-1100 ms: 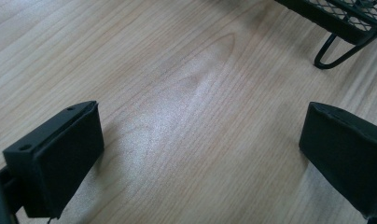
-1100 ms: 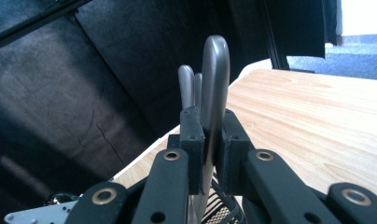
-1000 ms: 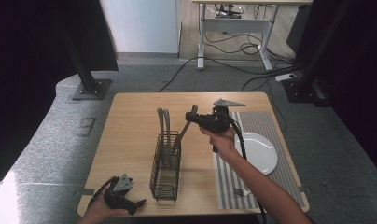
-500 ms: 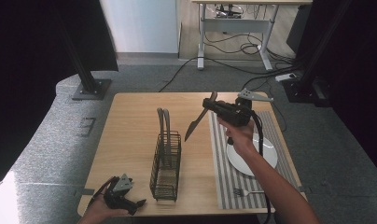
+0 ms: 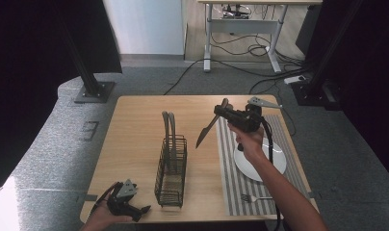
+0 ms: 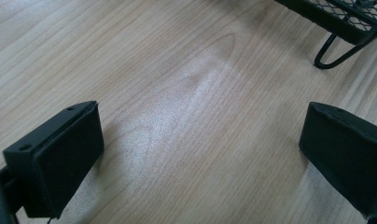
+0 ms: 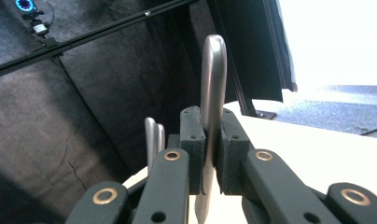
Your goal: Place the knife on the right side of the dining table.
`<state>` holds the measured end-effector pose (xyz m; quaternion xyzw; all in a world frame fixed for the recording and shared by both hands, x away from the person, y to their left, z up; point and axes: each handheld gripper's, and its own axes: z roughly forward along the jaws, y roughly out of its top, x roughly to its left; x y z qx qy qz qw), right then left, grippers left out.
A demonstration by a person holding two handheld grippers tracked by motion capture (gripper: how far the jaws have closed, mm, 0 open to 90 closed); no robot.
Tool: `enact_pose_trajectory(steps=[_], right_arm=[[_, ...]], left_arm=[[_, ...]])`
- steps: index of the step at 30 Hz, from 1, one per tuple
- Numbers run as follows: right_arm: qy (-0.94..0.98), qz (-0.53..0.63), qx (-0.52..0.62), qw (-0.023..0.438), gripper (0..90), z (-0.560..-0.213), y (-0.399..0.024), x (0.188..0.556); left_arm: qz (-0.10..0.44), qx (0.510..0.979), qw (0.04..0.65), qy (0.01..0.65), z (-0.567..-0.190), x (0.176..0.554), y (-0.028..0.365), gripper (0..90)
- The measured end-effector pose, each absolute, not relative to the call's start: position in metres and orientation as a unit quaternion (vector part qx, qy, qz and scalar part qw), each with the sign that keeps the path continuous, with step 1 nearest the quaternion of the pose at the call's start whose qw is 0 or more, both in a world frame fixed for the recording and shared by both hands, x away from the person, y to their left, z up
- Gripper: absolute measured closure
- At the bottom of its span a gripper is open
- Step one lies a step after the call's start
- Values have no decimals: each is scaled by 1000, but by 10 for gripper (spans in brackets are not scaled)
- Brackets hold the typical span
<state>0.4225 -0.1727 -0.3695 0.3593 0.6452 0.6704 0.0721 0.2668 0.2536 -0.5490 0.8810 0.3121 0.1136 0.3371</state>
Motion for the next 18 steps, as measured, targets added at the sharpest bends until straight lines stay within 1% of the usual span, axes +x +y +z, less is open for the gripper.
enact_pose_trajectory(steps=[3,18], right_arm=[[647,665,366,73,829,-379,-171,428],[654,648,385,70,829,-407,-167,439]], left_arm=[[113,881,337,312,-549,267,254,0],[113,881,337,312,-549,267,254,0]])
